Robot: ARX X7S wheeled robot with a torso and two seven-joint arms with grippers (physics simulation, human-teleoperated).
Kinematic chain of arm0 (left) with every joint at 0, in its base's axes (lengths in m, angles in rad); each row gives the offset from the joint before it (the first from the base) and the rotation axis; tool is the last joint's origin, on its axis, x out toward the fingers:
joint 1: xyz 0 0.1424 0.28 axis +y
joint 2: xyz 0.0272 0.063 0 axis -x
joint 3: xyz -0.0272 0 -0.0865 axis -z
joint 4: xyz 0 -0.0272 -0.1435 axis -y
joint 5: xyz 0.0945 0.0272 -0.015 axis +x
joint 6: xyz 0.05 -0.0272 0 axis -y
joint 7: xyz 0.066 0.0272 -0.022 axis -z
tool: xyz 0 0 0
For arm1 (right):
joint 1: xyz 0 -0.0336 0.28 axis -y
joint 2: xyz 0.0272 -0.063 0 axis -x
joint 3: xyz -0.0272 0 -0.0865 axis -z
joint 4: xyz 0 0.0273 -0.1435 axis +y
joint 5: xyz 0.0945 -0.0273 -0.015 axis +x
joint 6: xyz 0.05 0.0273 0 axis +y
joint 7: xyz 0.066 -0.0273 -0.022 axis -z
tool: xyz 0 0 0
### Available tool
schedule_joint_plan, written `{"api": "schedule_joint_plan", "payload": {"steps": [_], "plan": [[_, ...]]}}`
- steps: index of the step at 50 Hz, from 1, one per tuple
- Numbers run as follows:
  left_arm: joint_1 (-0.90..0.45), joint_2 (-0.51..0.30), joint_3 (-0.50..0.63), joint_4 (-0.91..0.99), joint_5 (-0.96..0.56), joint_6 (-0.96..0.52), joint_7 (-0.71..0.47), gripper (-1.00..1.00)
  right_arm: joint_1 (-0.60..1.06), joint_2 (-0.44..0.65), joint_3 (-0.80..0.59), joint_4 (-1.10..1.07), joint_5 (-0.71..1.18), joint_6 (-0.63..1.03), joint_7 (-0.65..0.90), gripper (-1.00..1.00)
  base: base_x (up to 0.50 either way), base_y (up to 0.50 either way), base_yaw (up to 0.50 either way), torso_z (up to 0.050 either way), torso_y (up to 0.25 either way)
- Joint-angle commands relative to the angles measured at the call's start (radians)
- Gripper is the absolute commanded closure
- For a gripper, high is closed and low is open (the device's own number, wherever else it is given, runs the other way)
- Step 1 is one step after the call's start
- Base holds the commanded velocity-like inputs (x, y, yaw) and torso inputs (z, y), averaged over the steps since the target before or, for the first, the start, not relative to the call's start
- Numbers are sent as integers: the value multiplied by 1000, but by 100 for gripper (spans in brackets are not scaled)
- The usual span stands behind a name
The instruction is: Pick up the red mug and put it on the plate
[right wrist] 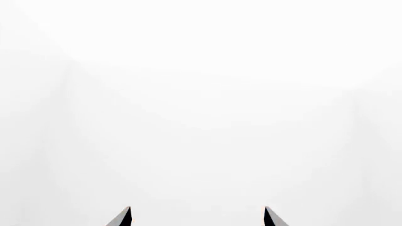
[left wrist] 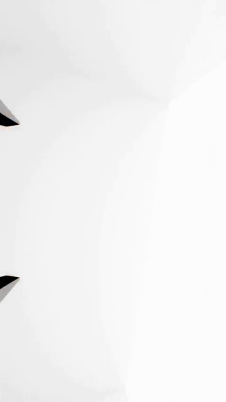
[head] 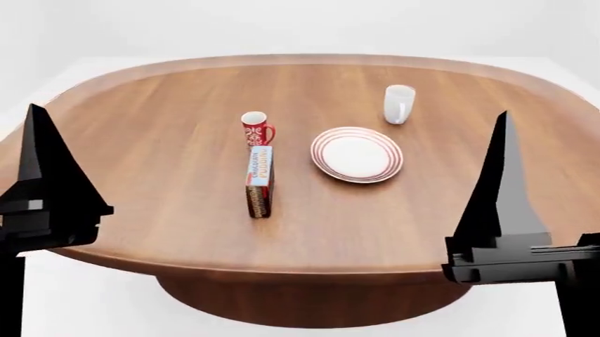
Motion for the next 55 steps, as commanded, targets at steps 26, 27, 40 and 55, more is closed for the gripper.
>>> {"api": "schedule_joint_plan", "payload": {"steps": [26,27,40,55], "plan": [[21,-46,41,-6,-2,51,-36,-100,179,-7,-212,-4,7,-36,66,-100,0,498,0,0,0],[23,-46,41,-7,-1,54,-36,-100,178,-7,-211,-4,6,-39,66,-100,0,219,0,0,0],[26,-59,53,-7,-3,65,-47,-100,177,-9,-195,-1,40,-1,69,-100,0,17,0,0,0],[27,-71,65,-14,-12,75,-57,-100,170,-10,-217,-2,-14,-35,51,-100,259,0,0,0,0]]}}
